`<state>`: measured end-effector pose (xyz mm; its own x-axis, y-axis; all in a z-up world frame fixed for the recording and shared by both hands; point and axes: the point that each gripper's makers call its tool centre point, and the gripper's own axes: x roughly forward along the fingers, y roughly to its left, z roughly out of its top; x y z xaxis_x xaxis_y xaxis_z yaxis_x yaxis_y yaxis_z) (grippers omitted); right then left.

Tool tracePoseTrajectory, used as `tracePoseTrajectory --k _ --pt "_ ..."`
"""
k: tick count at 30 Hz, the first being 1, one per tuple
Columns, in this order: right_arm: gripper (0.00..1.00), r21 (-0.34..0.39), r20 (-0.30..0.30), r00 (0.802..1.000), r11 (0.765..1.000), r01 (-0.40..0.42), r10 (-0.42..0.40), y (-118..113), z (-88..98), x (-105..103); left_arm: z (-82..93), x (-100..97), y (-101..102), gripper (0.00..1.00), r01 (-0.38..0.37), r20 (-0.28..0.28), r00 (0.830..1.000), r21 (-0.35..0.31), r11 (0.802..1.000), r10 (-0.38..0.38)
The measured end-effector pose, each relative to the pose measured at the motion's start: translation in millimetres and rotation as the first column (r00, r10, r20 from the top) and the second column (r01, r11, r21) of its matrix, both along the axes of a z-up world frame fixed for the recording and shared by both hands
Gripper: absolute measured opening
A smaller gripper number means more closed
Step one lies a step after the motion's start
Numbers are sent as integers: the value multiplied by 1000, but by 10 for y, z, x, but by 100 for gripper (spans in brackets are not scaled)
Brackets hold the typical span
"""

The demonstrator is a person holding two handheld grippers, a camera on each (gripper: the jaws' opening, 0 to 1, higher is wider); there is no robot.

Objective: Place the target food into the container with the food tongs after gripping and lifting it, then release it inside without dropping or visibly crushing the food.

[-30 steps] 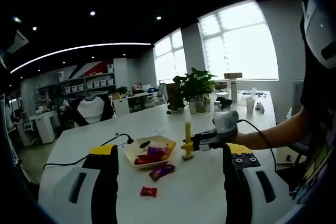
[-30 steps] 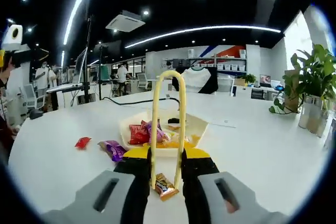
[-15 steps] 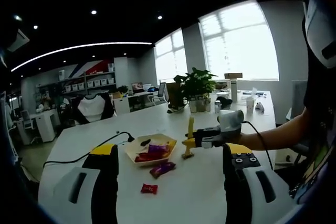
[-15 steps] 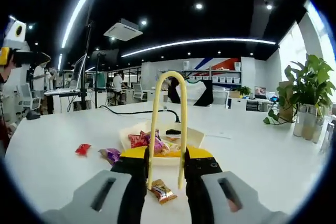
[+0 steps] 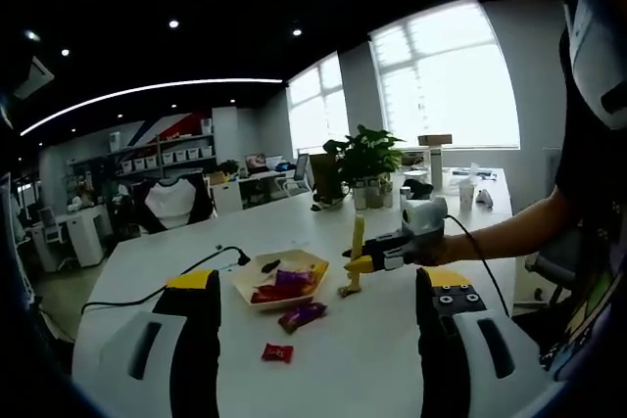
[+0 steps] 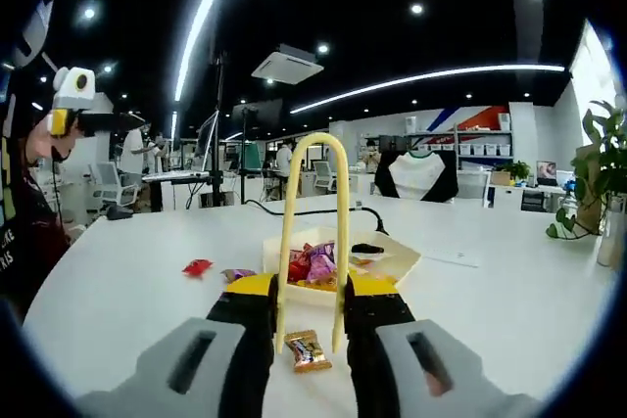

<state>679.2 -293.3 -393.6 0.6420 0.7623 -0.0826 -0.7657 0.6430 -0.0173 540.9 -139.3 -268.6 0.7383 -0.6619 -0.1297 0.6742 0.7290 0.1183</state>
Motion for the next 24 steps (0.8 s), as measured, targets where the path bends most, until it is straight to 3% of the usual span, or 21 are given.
tracePoseTrajectory --k 6,16,22,24 --pt "21 -70 -2 1000 997 -27 27 49 -154 5 -14 6 -16 87 -4 -5 1000 3 1000 4" --pt "15 -70 -42 999 998 -2 -1 61 -156 -19 -10 18 -12 87 -10 -5 1000 1 1000 10" --pt "16 10 -38 999 1000 16 -16 42 44 -44 -22 14 11 87 -13 -7 1000 2 1000 13" --pt "16 -2 -16 999 1000 29 -29 56 139 -32 -22 16 19 87 -14 -7 1000 1 1000 14"
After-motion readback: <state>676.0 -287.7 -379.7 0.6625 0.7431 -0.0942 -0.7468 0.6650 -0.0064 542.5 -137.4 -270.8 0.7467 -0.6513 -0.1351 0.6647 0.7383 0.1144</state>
